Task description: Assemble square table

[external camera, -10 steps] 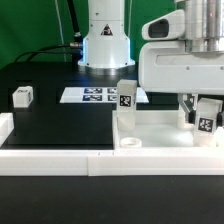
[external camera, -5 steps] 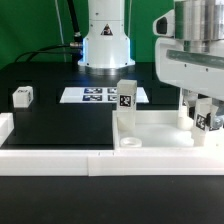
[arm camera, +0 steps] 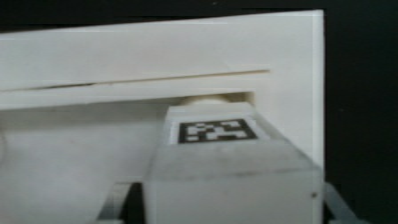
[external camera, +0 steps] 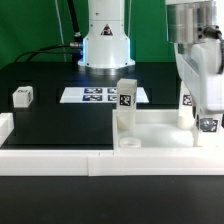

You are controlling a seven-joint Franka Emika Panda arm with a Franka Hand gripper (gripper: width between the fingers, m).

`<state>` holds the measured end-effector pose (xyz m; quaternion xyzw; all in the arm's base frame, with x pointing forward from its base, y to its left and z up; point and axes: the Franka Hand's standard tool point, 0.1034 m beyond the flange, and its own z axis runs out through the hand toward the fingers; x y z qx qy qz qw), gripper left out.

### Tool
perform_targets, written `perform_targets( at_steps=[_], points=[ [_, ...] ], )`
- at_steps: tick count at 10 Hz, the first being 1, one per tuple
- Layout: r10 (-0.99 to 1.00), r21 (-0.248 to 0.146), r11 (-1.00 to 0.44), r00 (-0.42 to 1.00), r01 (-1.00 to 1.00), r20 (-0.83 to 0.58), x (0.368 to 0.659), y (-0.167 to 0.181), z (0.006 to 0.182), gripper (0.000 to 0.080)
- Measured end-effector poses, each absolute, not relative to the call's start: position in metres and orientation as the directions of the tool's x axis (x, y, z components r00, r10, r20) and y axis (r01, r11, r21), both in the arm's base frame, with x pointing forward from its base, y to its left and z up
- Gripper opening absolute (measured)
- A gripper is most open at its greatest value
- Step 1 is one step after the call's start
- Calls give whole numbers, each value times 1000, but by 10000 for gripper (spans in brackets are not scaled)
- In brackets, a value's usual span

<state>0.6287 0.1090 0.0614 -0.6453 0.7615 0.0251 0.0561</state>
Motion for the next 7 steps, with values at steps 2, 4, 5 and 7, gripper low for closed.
perform_targets(
  at_steps=[2,4,5,7],
  points=[
    [-953,-19,279,-275,-960,-123,628,109,62,294],
    [-887,-4,445,-440,-896,-142,627,104,62,295],
    [-872,-4,474,-469,-880,-138,627,104,63,301],
    [-880,-8,461,-456,-887,-134,627,103,63,355]
  ],
)
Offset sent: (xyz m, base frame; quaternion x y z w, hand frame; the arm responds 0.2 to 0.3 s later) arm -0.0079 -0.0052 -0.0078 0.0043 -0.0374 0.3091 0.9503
